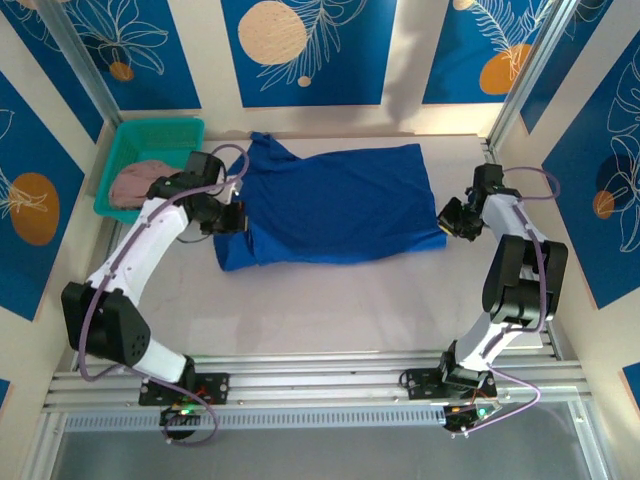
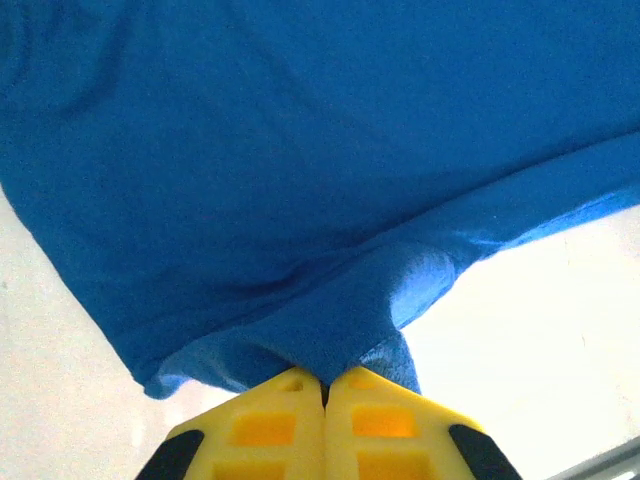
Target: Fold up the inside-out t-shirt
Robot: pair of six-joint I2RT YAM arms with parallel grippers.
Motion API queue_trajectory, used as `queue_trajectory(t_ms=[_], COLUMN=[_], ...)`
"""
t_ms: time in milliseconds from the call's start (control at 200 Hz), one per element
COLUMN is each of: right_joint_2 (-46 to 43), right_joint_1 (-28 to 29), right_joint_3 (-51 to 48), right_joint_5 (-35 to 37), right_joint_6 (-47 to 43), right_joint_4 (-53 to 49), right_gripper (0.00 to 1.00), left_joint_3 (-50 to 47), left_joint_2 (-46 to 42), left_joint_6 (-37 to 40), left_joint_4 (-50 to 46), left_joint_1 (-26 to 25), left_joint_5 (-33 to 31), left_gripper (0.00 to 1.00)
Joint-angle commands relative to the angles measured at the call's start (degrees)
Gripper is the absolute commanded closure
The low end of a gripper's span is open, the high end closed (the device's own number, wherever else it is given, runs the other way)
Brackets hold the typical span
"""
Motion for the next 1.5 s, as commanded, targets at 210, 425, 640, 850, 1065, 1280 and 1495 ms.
queue_trajectory(t_ms=[210, 425, 640, 850, 1065, 1280, 1495], right_joint_2=[4.84, 8.47, 10.97, 13.17, 15.04, 17.11, 19.75], right_joint_1=[0.69, 0.96, 1.05, 1.65, 2.28, 3.06, 3.99], right_joint_3=[6.11, 10.41, 13.15, 15.68, 18.94, 22.59, 26.31], right_joint_5=[0.14, -0.56, -0.73, -1.09, -0.78, 0.12, 1.28], right_joint_6=[-2.06, -2.67, -3.27, -3.55, -3.97, -4.56, -5.13], right_joint_4=[-2.8, -4.07, -4.94, -5.75, -7.03, -8.71, -10.12], right_gripper=[1.0, 1.0, 1.0, 1.0, 1.0, 1.0, 1.0], left_joint_3=[8.91, 11.8, 14.66, 16.58, 18.27, 20.2, 21.42], left_joint_2=[7.19, 10.47, 12.45, 14.17, 15.86, 17.97, 19.95], left_joint_6=[2.89, 3.28, 3.44, 3.98, 4.33, 4.61, 4.88], left_joint_4=[-1.64, -1.87, -2.2, -2.88, -3.2, -3.72, -4.12], left_joint_1=[4.9, 6.37, 7.95, 8.7, 9.43, 9.67, 9.77], left_joint_5=[1.79, 1.83, 1.99, 1.51, 0.93, 0.67, -0.12], left_gripper=[1.0, 1.0, 1.0, 1.0, 1.0, 1.0, 1.0])
